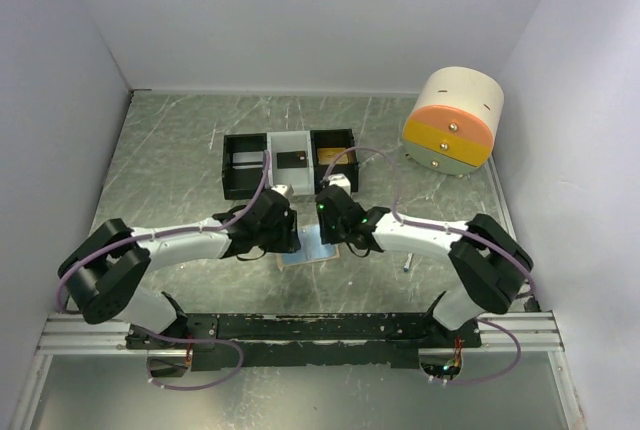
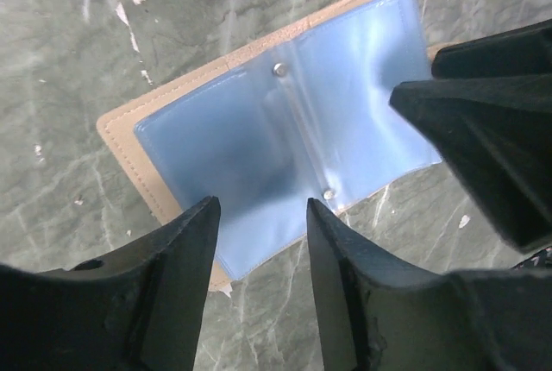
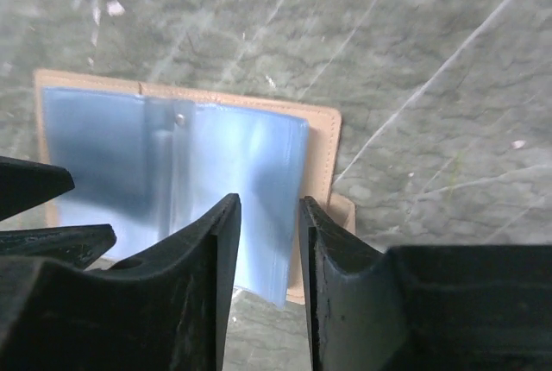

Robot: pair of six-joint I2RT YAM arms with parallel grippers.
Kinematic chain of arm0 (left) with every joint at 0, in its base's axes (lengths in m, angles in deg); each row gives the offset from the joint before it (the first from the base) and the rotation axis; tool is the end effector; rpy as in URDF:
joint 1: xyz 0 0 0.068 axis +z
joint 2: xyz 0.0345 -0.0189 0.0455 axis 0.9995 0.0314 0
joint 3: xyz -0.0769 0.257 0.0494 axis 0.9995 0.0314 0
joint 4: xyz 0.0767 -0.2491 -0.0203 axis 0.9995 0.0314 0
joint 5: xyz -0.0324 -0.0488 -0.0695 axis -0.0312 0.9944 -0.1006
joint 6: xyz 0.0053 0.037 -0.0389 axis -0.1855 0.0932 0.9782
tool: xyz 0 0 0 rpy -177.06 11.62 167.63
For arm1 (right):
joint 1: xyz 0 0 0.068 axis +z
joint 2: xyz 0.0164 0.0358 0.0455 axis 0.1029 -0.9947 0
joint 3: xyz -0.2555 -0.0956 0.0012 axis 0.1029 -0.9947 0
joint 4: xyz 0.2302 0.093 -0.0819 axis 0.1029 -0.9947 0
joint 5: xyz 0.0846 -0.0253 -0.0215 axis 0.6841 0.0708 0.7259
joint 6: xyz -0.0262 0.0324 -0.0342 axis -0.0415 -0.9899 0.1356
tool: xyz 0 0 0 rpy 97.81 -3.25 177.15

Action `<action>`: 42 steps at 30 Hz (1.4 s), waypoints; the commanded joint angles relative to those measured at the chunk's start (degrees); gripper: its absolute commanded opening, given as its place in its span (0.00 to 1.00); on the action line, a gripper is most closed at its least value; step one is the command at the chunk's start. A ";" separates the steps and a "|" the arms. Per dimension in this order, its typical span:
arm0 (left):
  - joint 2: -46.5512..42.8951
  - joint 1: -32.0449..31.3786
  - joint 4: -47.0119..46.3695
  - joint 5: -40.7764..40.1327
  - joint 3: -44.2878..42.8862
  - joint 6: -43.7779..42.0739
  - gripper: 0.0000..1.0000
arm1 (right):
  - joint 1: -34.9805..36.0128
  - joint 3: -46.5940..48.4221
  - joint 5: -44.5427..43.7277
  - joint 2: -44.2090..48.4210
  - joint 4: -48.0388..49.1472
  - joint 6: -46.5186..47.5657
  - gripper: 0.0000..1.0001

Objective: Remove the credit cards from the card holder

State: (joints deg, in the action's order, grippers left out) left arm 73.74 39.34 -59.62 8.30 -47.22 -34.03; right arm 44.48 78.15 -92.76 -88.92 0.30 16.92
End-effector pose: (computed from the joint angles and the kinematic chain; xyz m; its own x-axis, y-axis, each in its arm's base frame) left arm 0.1848 -0.2095 0.1606 -0.8697 -0.0003 -0.4936 0.2204 0.8946 -0.3888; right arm 0.1974 0.2250 0.1647 -0.7913 -0.1172 -0.6001 -0.2624 0.9516 0.1601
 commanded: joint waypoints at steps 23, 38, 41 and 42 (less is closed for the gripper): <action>-23.39 15.74 18.67 -23.07 -2.35 -3.82 1.00 | -37.65 -11.10 11.42 25.09 16.81 8.38 0.94; -31.59 22.36 31.88 -35.61 -16.40 -4.26 1.00 | -39.32 -1.29 15.09 37.83 9.19 21.27 1.00; -29.14 22.36 34.52 -37.69 -19.75 -5.15 0.99 | -35.13 3.32 9.70 38.04 5.63 25.98 1.00; -28.64 22.33 34.73 -37.77 -20.56 -5.63 0.99 | -33.00 4.81 6.24 37.55 4.77 26.90 1.00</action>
State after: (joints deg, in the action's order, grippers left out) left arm 43.10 61.63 -30.98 -24.66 -64.38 -38.38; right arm 6.21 77.42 -78.07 -51.79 9.74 37.09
